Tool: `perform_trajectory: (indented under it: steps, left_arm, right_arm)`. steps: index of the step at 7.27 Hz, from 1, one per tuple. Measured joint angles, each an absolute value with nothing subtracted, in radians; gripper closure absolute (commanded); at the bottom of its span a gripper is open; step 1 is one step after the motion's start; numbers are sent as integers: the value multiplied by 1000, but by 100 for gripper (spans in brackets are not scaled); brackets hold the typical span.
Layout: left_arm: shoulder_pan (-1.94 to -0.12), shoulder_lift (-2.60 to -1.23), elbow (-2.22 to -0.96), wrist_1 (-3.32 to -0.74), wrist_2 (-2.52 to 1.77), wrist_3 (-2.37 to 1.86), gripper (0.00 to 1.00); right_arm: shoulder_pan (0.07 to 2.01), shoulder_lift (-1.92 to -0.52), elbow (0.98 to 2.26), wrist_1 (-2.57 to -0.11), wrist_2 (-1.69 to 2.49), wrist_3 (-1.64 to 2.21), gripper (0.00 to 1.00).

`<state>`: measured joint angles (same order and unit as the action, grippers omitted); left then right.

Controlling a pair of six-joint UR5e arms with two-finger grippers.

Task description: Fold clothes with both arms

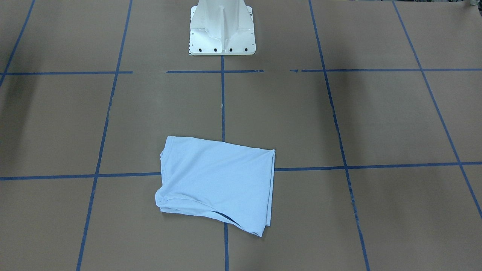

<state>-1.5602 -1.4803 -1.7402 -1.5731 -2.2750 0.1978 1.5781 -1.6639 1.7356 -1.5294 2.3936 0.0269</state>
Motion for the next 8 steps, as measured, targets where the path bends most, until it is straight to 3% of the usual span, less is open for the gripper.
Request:
perform_trajectory:
  steps: [8]
  left_arm:
    - [-1562,-1435,-1699,-1614,-2276,196,0]
  right_arm:
    - [1578,-1662,1717,-1522,2387,14,0]
